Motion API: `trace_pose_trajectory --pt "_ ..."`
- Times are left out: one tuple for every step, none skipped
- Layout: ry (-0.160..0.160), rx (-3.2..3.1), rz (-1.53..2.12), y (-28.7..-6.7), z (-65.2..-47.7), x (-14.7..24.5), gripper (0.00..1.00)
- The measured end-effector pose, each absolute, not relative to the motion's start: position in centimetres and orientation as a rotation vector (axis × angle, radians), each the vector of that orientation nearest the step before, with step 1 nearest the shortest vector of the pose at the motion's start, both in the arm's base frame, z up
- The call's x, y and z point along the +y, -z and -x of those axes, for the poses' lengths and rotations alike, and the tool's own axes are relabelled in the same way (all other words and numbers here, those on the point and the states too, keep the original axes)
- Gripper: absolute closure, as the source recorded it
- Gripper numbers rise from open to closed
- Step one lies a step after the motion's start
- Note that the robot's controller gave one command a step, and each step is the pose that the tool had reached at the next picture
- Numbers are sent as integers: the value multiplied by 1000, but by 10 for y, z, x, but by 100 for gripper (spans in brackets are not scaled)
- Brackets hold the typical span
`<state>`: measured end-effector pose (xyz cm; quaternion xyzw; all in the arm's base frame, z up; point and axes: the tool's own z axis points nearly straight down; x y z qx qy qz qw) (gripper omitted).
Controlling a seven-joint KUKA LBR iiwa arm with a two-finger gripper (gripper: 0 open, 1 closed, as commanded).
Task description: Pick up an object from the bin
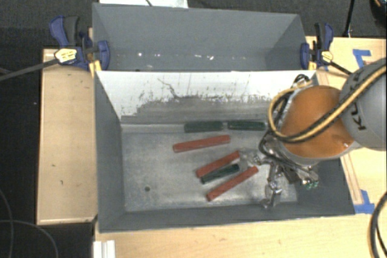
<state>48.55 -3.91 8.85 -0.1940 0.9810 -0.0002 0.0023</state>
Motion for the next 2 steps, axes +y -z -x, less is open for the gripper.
trace_pose_trajectory --pt "-4 3094 508 -71 -521 4 0" --pt "0 3093 509 -73 -521 1 100"
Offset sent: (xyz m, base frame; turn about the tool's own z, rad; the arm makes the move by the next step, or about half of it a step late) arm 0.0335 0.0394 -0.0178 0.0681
